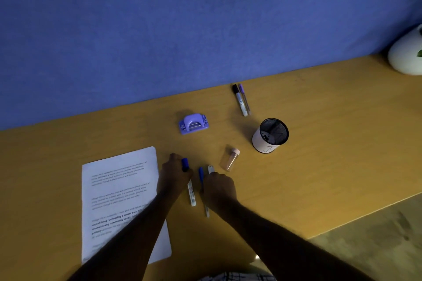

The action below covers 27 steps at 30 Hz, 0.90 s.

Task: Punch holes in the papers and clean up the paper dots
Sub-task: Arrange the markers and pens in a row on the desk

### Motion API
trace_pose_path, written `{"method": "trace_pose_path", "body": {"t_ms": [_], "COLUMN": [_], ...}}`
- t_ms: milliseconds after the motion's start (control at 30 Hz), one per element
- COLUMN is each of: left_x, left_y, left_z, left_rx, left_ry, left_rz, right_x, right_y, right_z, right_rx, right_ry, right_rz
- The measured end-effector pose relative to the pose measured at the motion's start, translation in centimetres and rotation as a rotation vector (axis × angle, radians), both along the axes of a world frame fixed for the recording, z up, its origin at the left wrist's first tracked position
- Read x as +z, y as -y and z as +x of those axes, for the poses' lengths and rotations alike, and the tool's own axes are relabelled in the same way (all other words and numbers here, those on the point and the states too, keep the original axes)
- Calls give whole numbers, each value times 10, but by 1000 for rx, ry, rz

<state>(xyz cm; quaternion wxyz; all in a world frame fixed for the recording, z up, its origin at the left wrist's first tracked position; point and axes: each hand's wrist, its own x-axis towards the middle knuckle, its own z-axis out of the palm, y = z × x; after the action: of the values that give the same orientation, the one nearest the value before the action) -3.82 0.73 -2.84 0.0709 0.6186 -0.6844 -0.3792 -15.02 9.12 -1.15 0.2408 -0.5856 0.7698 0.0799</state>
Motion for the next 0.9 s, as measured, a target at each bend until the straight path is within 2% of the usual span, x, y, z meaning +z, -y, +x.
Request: {"method": "trace_pose_path", "body": {"t_ms": [200,333,533,633,767,900], "left_x": [3,6,15,23,29,33], "left_y": [-5,-6,3,9,19,30], "left_z": [7,12,1,-16,-36,-65], "left_rx": [2,31,94,77,99,49], "left_ry": [-73,-143,-406,-482,-563,-553], "left_rz": [19,25,112,88,91,0], "right_x": [-4,-6,4,11,17,20], "right_y": [1,3,10,19,29,40], "right_z": [5,8,-8,-26,-48,-71], "right_rx": [-101,-305,-607,-735,-785,-758], "right_ry": [58,185,622,762,867,866], "right_rz": [-29,-98,-283,-349,-415,-519]}}
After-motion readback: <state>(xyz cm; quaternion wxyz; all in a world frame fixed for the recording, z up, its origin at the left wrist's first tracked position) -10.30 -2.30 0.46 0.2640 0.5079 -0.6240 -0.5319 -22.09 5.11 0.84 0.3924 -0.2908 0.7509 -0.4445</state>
